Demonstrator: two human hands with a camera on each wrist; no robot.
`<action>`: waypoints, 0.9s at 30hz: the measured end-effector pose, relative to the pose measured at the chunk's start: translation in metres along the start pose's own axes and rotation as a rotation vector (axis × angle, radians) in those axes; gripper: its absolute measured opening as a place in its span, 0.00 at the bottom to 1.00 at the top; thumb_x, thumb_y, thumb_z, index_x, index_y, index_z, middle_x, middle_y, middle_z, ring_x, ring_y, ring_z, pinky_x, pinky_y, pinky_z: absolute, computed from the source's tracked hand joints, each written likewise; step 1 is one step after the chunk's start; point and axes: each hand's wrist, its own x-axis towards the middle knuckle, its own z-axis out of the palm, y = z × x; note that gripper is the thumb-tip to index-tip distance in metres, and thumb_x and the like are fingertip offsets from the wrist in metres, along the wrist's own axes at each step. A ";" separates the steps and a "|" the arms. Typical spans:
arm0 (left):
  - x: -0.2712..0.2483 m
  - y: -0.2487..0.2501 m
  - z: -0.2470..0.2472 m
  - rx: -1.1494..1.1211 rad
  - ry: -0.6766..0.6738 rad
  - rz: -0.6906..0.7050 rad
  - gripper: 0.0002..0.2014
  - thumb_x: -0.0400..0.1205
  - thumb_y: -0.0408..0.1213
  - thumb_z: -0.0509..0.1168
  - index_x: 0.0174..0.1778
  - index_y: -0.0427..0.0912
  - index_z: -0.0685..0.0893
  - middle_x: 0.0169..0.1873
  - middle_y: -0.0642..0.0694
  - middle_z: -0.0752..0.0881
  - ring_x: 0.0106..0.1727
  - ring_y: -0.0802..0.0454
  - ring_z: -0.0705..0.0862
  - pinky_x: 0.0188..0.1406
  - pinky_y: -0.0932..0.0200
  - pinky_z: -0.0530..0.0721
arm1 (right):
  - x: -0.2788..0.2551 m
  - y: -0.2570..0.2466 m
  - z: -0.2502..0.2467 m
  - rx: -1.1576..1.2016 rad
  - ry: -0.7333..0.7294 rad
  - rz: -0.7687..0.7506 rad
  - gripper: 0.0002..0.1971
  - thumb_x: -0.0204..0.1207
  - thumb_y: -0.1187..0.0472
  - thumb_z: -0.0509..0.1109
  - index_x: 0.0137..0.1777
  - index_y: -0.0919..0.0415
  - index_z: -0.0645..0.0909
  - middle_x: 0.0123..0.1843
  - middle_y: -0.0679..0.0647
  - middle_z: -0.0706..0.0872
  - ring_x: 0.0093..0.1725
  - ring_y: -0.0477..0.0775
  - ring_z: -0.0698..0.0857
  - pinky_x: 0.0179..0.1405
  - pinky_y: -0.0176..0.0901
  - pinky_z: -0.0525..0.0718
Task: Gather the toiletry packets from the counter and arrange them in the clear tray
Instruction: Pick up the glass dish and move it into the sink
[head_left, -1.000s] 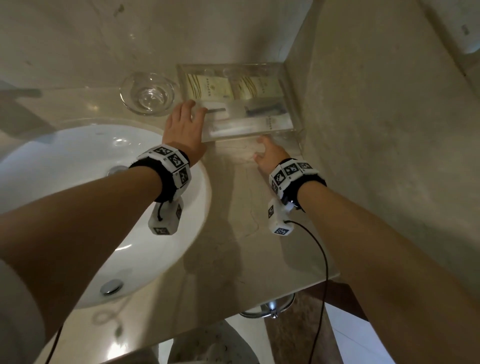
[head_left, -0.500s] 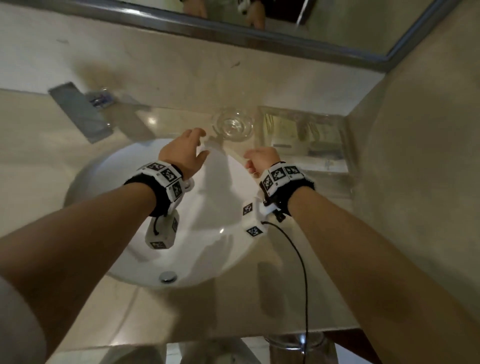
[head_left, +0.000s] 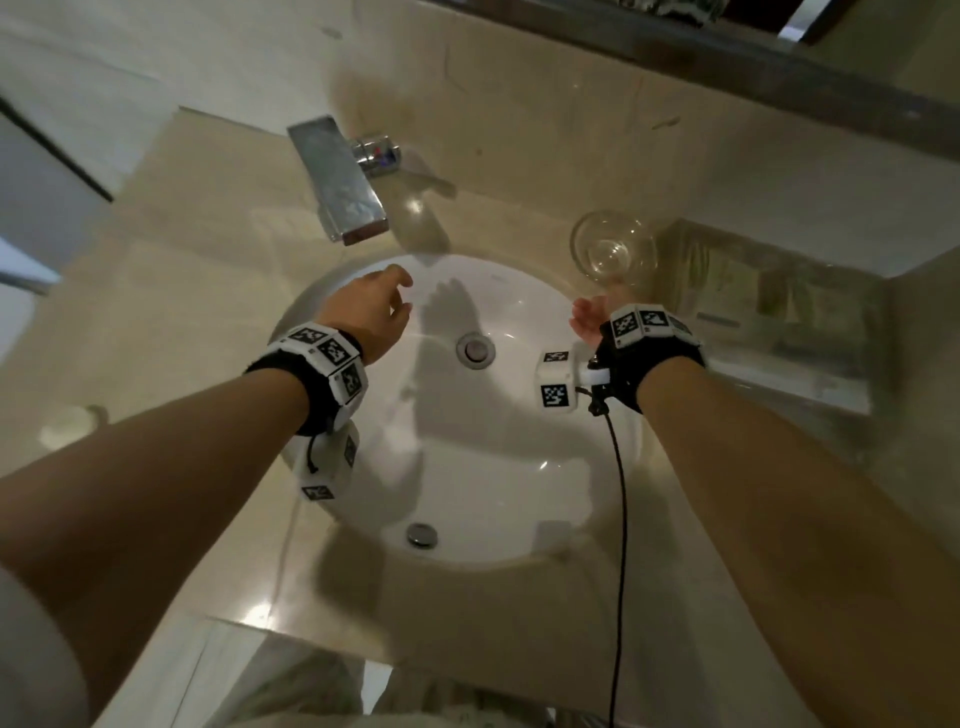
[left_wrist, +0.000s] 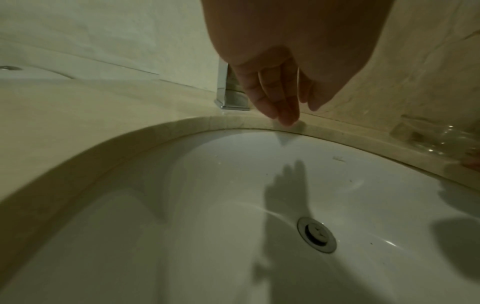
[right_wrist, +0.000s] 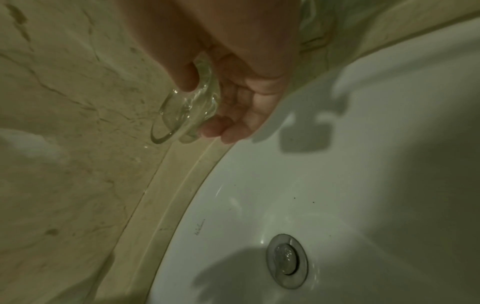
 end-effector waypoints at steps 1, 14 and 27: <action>0.000 -0.003 0.000 0.003 0.008 -0.006 0.16 0.83 0.39 0.57 0.67 0.43 0.74 0.57 0.43 0.86 0.56 0.42 0.83 0.53 0.52 0.77 | 0.004 -0.002 0.000 0.017 0.002 0.008 0.19 0.85 0.56 0.52 0.34 0.62 0.69 0.15 0.53 0.79 0.24 0.49 0.77 0.28 0.39 0.77; -0.015 -0.035 -0.013 0.023 0.060 -0.051 0.16 0.83 0.37 0.57 0.66 0.44 0.75 0.54 0.41 0.86 0.56 0.40 0.83 0.51 0.50 0.79 | 0.000 0.008 0.025 -0.093 -0.017 -0.041 0.14 0.81 0.69 0.53 0.37 0.60 0.74 0.11 0.48 0.78 0.15 0.43 0.78 0.16 0.31 0.78; -0.076 -0.113 -0.068 0.093 0.161 -0.285 0.18 0.80 0.39 0.62 0.66 0.40 0.73 0.62 0.36 0.80 0.64 0.36 0.76 0.58 0.44 0.77 | -0.086 0.085 0.118 -0.693 -0.311 0.017 0.13 0.80 0.72 0.58 0.33 0.67 0.72 0.26 0.59 0.77 0.22 0.49 0.73 0.12 0.30 0.75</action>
